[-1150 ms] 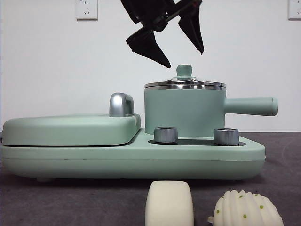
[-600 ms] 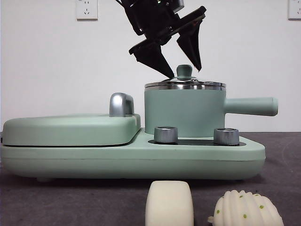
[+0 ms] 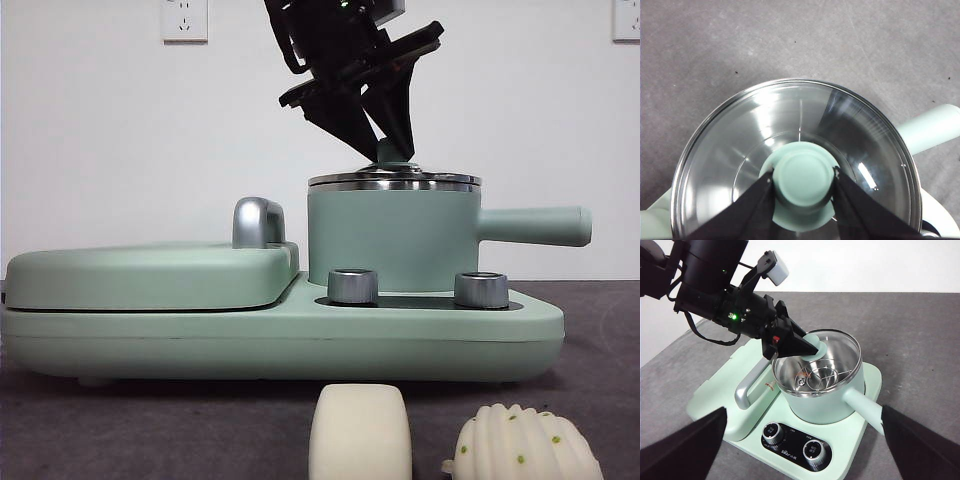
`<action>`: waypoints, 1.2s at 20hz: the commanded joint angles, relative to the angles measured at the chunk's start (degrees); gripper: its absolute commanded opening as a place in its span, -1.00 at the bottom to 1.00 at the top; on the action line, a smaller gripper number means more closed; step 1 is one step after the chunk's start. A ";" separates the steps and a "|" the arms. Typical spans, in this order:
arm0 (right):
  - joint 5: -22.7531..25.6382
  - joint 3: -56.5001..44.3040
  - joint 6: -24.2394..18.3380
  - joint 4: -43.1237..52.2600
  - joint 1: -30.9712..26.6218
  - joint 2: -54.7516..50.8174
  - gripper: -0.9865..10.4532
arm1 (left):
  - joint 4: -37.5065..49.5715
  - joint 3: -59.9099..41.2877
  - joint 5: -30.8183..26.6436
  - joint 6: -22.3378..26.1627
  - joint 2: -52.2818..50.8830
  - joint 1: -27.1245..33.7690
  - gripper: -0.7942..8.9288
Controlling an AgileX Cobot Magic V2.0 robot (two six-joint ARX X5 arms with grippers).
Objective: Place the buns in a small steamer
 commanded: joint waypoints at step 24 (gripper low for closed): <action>-0.37 1.05 2.21 -5.11 12.07 11.04 0.03 | -11.65 19.32 0.15 2.34 0.81 9.84 -0.72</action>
